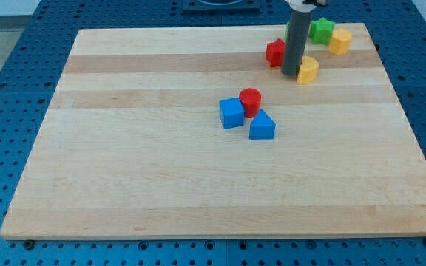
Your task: Move the red star below the green circle
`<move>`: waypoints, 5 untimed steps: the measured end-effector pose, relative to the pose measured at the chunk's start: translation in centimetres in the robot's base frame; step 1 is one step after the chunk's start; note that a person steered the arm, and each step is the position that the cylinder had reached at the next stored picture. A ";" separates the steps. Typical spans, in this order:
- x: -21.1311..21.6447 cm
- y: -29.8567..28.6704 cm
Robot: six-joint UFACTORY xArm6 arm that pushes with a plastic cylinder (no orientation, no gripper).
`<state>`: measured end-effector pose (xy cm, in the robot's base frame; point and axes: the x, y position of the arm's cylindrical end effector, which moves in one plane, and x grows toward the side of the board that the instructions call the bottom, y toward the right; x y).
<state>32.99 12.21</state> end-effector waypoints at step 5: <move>-3.2 -10.6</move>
<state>29.83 1.66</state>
